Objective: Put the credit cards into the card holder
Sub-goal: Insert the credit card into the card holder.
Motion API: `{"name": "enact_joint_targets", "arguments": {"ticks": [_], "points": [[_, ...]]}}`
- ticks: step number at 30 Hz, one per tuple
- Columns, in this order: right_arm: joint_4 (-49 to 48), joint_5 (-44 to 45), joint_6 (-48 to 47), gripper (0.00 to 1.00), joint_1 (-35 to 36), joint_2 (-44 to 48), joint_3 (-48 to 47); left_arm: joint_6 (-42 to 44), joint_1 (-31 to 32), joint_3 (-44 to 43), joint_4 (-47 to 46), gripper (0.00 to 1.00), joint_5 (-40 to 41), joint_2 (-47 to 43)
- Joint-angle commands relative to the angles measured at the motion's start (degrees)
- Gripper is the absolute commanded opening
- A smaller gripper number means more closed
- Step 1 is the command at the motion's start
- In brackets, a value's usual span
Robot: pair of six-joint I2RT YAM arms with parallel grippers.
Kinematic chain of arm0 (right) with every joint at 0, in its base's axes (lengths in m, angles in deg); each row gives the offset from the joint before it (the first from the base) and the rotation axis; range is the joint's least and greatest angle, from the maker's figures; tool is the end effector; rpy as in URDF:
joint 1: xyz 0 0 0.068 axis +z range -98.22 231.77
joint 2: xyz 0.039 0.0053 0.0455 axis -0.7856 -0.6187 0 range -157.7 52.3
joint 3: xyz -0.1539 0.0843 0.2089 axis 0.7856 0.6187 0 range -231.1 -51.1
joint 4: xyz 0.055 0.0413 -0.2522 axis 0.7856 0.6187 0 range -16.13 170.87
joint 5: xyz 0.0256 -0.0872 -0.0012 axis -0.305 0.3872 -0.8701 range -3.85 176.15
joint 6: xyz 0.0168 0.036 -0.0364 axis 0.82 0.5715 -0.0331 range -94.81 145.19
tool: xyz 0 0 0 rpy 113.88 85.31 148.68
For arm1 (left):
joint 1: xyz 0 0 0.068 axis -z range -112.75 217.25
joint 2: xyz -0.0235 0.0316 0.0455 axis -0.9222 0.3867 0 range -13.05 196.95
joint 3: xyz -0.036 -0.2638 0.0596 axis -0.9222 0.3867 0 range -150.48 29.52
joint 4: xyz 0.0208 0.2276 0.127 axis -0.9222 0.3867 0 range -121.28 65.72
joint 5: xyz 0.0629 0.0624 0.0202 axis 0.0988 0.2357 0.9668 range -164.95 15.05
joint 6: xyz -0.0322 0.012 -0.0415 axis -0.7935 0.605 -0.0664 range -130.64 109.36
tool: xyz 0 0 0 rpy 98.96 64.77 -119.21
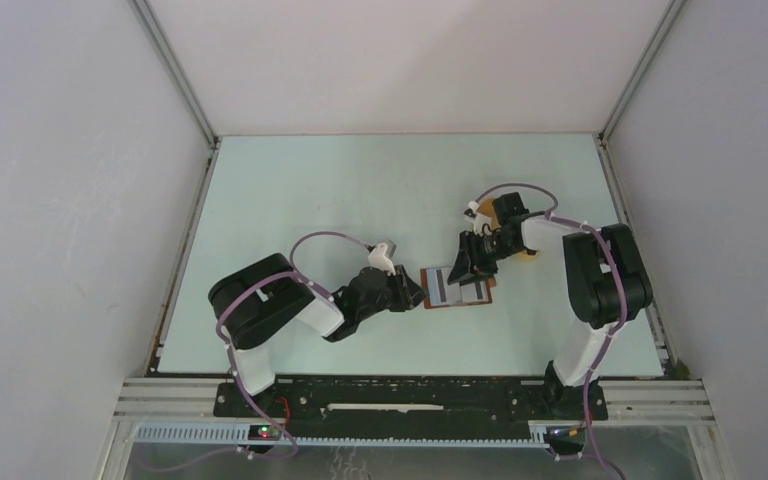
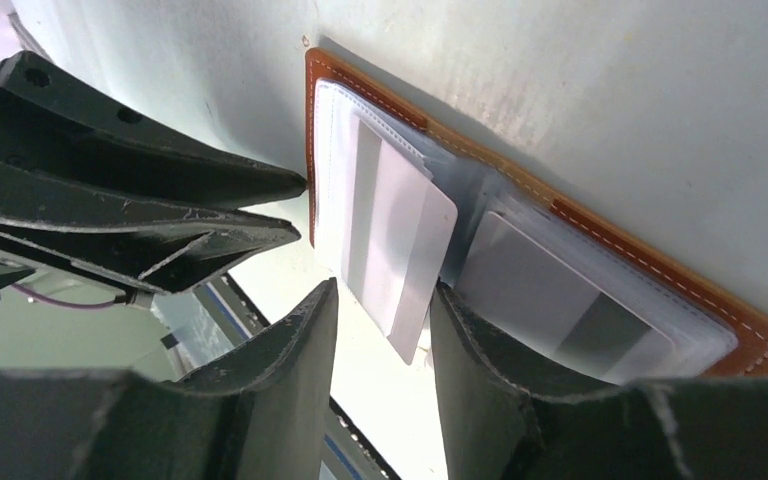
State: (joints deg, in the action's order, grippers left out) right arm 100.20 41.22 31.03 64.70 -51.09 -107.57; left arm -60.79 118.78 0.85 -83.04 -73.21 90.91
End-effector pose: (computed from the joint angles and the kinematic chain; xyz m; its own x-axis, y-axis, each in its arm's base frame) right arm 0.3071 0.0963 0.1375 -0.9648 -0.1474 -0.2178 -0.2598 0.6630 0.7021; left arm 0.1902 -0.2377 0.1042 -0.7466 -0.2939 -0.5968 0.2997 0.6523 -0.6962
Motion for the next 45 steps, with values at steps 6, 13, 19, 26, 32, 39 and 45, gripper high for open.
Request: {"name": "enact_joint_targets", "arguments": {"ticks": [6, 13, 19, 26, 32, 39, 45], "points": [[3.4, 8.6, -3.3, 0.49, 5.4, 1.0, -4.2, -0.2, 0.4, -0.2, -1.6, 0.32, -1.3, 0.5], [4.6, 10.6, -4.4, 0.53, 8.9, 0.3, -5.9, -0.2, 0.4, 0.1, -3.2, 0.31, -2.7, 0.7], [7.2, 7.4, -6.5, 0.56, 8.9, 0.3, -7.4, 0.5, 0.3, 1.9, -3.6, 0.35, -1.9, -1.9], [11.1, 8.8, -12.9, 0.6, 8.6, 3.1, -9.5, 2.3, 0.1, 5.4, -1.7, 0.44, 0.4, -8.7], [11.9, 8.5, -14.3, 0.63, 8.3, 2.6, -9.8, 1.8, 0.1, 6.3, -1.0, 0.45, -0.4, -11.1], [14.3, 8.2, -15.1, 0.67, 9.3, -2.5, -11.5, 0.9, 0.1, 5.6, -2.0, 0.45, -1.3, -9.8], [15.6, 13.7, -16.5, 0.67, 11.5, -3.2, -12.9, -1.4, 0.1, 5.6, -6.5, 0.43, -3.7, -7.1]]}}
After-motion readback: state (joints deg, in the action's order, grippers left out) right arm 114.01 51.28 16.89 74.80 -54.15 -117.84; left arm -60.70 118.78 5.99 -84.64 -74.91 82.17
